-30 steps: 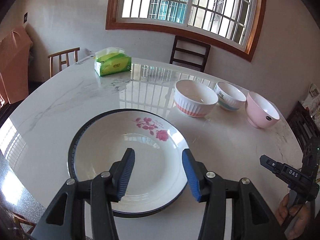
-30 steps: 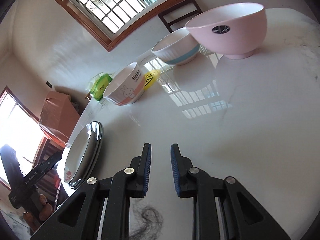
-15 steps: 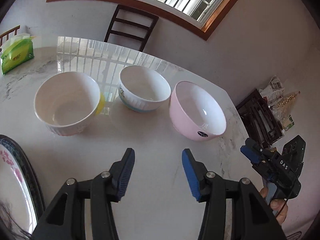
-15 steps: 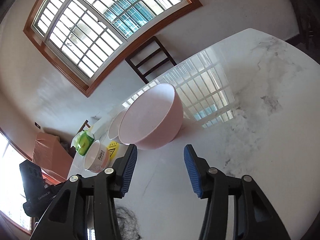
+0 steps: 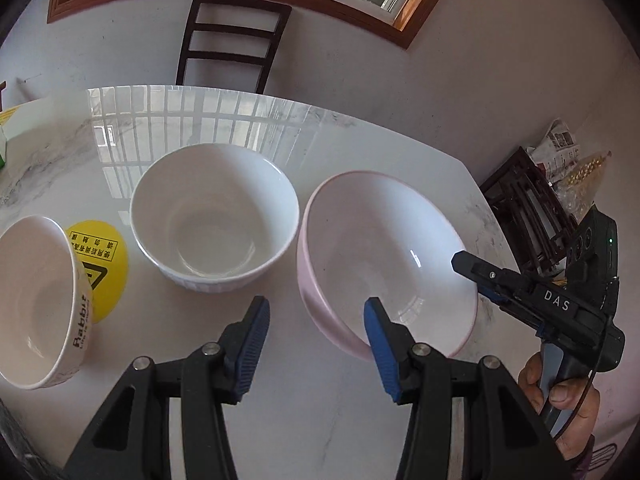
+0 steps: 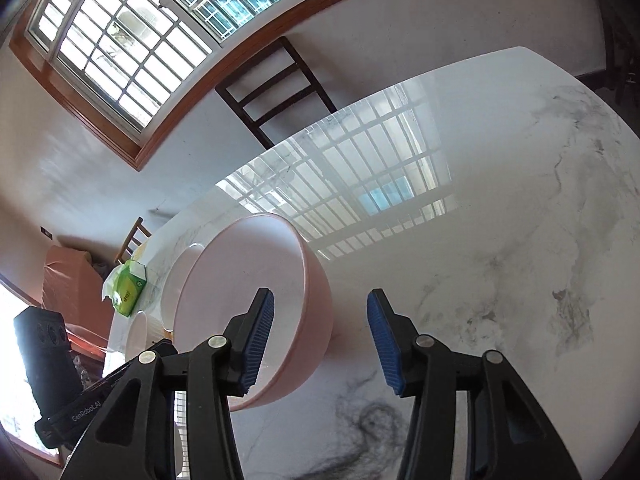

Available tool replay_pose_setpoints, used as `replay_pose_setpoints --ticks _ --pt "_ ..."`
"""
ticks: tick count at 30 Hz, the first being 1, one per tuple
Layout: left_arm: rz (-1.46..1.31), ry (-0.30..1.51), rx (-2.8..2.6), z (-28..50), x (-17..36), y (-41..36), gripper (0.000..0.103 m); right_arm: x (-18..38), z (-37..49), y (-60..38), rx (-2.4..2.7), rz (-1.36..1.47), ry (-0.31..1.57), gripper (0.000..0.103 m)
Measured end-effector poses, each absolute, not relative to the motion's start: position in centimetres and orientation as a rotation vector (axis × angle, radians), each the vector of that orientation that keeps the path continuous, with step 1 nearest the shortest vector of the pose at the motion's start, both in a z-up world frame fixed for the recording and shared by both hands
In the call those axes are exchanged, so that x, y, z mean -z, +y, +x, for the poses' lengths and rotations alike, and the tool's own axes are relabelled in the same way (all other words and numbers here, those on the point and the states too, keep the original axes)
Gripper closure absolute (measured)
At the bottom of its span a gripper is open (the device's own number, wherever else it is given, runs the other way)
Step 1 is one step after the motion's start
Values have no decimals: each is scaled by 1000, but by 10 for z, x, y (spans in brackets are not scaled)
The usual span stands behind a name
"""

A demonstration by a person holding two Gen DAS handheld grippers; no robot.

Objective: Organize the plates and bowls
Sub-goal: 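Move both grippers to the rim of the pink bowl, then close both grippers on the pink bowl rim and lift it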

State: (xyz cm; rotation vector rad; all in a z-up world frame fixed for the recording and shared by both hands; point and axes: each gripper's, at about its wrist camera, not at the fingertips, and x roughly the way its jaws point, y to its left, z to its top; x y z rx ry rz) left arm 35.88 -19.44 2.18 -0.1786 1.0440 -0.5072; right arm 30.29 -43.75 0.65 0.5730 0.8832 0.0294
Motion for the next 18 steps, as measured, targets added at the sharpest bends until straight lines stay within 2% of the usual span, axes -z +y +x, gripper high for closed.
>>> replay_pose_setpoints --ticks 2,3,4,9,18 --pt "-162 1064 533 363 -13 -201 54 1 311 -436 -37 578 906 79" --pt "-163 1066 554 362 -10 -203 66 3 312 -435 -58 585 908 82" --pt "-153 1062 538 362 -9 -204 68 4 314 -434 -69 589 909 86" --pt "-91 1051 465 348 -8 -200 82 -1 307 -424 -64 535 907 87" --pt "-117 1011 456 253 -28 -142 83 -12 245 -395 -162 578 914 88"
